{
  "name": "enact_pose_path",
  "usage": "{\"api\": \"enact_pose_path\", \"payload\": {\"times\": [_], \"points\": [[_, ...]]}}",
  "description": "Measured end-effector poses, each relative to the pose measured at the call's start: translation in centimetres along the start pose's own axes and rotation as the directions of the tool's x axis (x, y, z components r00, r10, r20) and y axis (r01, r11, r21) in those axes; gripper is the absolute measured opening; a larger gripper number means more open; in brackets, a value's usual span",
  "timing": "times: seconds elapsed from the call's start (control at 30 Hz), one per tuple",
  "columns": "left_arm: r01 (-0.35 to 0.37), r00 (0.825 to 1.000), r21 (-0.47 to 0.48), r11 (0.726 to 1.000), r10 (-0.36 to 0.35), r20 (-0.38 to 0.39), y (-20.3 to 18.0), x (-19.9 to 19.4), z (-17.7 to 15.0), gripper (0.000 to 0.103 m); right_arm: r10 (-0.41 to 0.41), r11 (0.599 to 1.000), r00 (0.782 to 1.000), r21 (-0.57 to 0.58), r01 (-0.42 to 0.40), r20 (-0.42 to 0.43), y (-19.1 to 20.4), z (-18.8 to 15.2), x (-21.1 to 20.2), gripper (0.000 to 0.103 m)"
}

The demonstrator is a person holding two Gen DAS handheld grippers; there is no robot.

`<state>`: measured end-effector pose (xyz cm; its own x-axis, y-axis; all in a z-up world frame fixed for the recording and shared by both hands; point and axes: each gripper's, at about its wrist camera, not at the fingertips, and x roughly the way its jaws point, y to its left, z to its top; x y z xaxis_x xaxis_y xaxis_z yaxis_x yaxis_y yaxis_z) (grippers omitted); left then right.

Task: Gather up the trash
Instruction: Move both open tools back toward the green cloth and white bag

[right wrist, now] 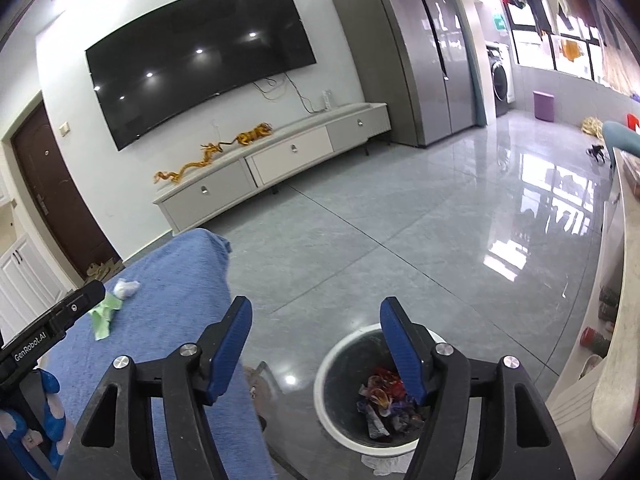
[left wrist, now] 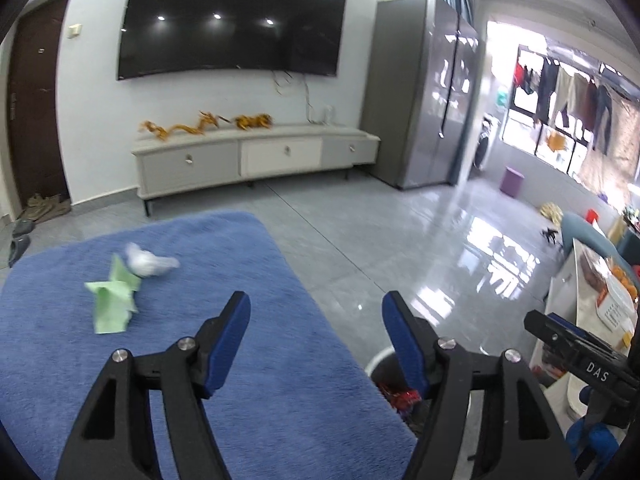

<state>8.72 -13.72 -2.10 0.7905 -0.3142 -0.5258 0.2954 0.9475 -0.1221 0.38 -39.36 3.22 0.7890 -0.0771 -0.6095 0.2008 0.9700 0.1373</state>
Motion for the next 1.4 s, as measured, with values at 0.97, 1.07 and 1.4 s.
{"api": "enact_pose_path", "payload": {"times": [0.97,1.07,1.4], "points": [[-0.095,0.976,-0.18,0.979,0.127,0.178,11.8,-7.7,0.9,0.074,0.05,0.984,0.994,-0.173,-0.032,0.099,12.2,1.5,-2.5,0.103],[-0.105,0.976,-0.196,0.975,0.139,0.167,13.0,-7.3,0.6,0.074,0.051,0.981,0.995,-0.193,-0.035,0.081,13.3,1.2,-1.7,0.103],[-0.152,0.981,-0.262,0.953,0.177,0.075,18.1,-4.5,-1.6,0.075,0.059,0.966,0.998,-0.25,-0.058,-0.003,16.1,0.2,2.3,0.103]]}}
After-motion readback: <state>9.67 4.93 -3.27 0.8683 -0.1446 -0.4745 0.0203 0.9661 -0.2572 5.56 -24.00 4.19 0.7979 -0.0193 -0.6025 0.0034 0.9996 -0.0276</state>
